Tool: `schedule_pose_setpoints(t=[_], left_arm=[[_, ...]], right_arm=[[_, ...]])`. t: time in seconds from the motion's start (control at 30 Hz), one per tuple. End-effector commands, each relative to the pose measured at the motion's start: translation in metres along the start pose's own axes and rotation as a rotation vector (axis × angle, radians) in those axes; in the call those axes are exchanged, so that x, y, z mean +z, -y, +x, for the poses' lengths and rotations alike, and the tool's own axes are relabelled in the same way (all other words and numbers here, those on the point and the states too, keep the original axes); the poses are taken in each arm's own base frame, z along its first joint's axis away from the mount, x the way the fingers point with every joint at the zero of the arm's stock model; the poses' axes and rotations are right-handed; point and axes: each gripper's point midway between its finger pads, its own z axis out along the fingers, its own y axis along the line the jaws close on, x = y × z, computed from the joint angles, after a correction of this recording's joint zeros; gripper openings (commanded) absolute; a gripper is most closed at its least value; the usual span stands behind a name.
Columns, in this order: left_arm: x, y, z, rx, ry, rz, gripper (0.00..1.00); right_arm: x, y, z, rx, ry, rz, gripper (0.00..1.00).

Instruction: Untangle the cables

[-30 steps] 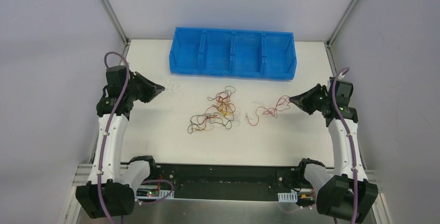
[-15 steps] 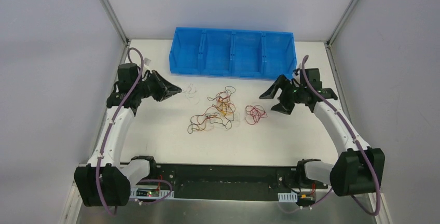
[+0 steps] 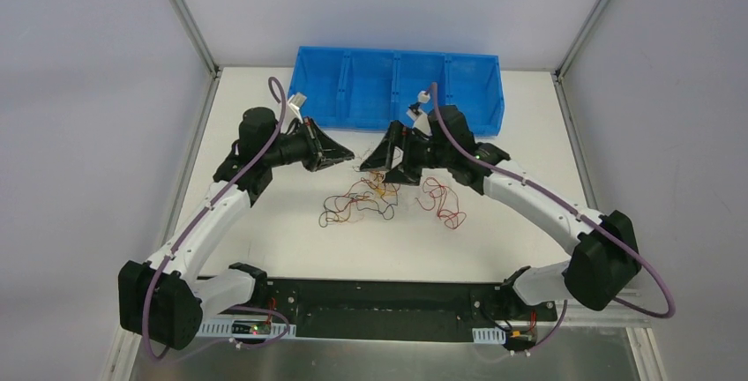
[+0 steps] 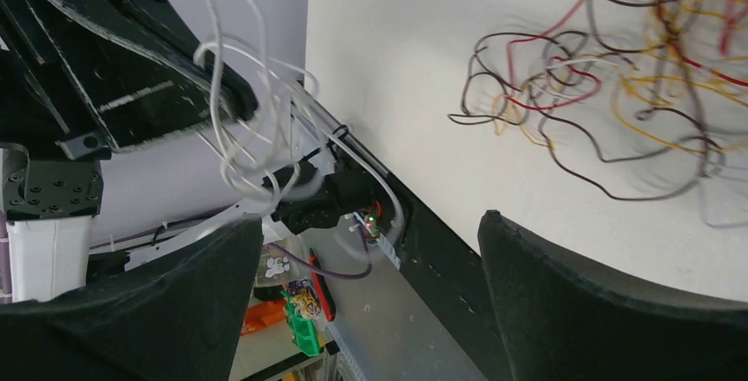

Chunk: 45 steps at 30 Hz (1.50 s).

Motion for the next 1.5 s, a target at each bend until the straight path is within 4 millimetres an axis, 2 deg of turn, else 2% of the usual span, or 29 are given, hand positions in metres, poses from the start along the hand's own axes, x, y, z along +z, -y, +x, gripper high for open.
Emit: schedule_pose_setpoints(t=[0.0,0.1,0.17,0.2,0.23,0.33,0.43,0.47,0.5,0.67,0.7,0.73,0.77,0.8,0.87,0.9,0.97,1.1,1.17,1.2,1.23,1.27,1.37,1.43,1.47], left_arm=[[0.004,0.022,0.001,0.046,0.008,0.071,0.00],[0.004,0.025,0.004,0.050,0.001,0.078,0.00],[0.000,0.026,0.003,0.072,0.008,0.064,0.00],[-0.002,0.025,0.003,0.087,0.011,0.046,0.00],[-0.007,0.022,0.003,0.097,0.016,0.020,0.01],[-0.026,0.011,-0.010,0.096,0.071,-0.047,0.08],[-0.052,0.001,-0.033,0.053,0.171,-0.071,0.11],[-0.060,-0.002,-0.039,0.042,0.207,-0.077,0.09],[-0.065,-0.005,-0.043,0.031,0.232,-0.085,0.00],[-0.065,-0.006,-0.043,0.024,0.221,-0.074,0.01],[-0.063,-0.001,-0.042,0.035,0.205,-0.050,0.15],[-0.061,0.003,-0.041,0.044,0.193,-0.032,0.34],[-0.057,0.007,-0.037,0.054,0.175,-0.016,0.57],[-0.053,0.011,-0.034,0.063,0.157,-0.005,0.73],[-0.040,0.016,-0.022,0.077,0.112,0.005,0.89],[-0.030,0.019,-0.011,0.085,0.072,0.008,0.93],[-0.011,0.019,0.003,0.081,0.020,-0.002,0.95],[0.017,0.016,0.019,0.076,-0.040,-0.016,0.98],[0.024,0.017,0.022,0.082,-0.054,-0.012,0.94],[0.025,0.018,0.023,0.085,-0.058,-0.008,0.85],[0.025,0.020,0.022,0.088,-0.058,-0.004,0.67],[0.023,0.021,0.021,0.099,-0.047,-0.001,0.52],[0.004,0.022,0.011,0.127,0.013,-0.026,0.14],[-0.013,0.017,-0.001,0.110,0.072,-0.039,0.00],[-0.022,0.010,-0.011,0.082,0.119,-0.051,0.00]], right_arm=[[0.011,-0.055,-0.021,-0.063,0.081,-0.097,0.87],[0.018,-0.048,-0.028,-0.063,0.096,-0.043,0.52],[0.016,-0.042,-0.030,-0.073,0.112,-0.011,0.24],[0.013,-0.039,-0.030,-0.079,0.121,0.010,0.06],[0.009,-0.035,-0.029,-0.086,0.131,0.031,0.00],[-0.010,-0.019,-0.031,-0.110,0.175,0.088,0.00],[-0.032,-0.006,-0.036,-0.096,0.221,0.107,0.00],[-0.037,-0.001,-0.036,-0.089,0.227,0.109,0.00],[-0.042,0.000,-0.037,-0.085,0.232,0.105,0.00],[-0.041,-0.003,-0.032,-0.078,0.197,0.057,0.00],[-0.039,-0.007,-0.030,-0.073,0.185,0.034,0.00],[-0.036,-0.010,-0.029,-0.069,0.171,0.010,0.00],[-0.033,-0.015,-0.027,-0.069,0.156,-0.014,0.00],[-0.031,-0.019,-0.025,-0.072,0.143,-0.033,0.00],[-0.025,-0.031,-0.020,-0.095,0.111,-0.083,0.00],[-0.021,-0.037,-0.015,-0.104,0.086,-0.105,0.00],[-0.016,-0.047,-0.008,-0.127,0.049,-0.137,0.00],[-0.011,-0.064,0.007,-0.168,-0.018,-0.193,0.00],[-0.011,-0.066,0.012,-0.178,-0.036,-0.204,0.00],[-0.011,-0.065,0.013,-0.180,-0.037,-0.198,0.00],[-0.012,-0.062,0.014,-0.184,-0.036,-0.189,0.00],[-0.015,-0.061,0.014,-0.189,-0.033,-0.182,0.00],[-0.024,-0.050,0.013,-0.188,-0.010,-0.143,0.00],[-0.031,-0.037,0.010,-0.176,0.011,-0.106,0.00],[-0.034,-0.031,0.009,-0.166,0.021,-0.087,0.00]])
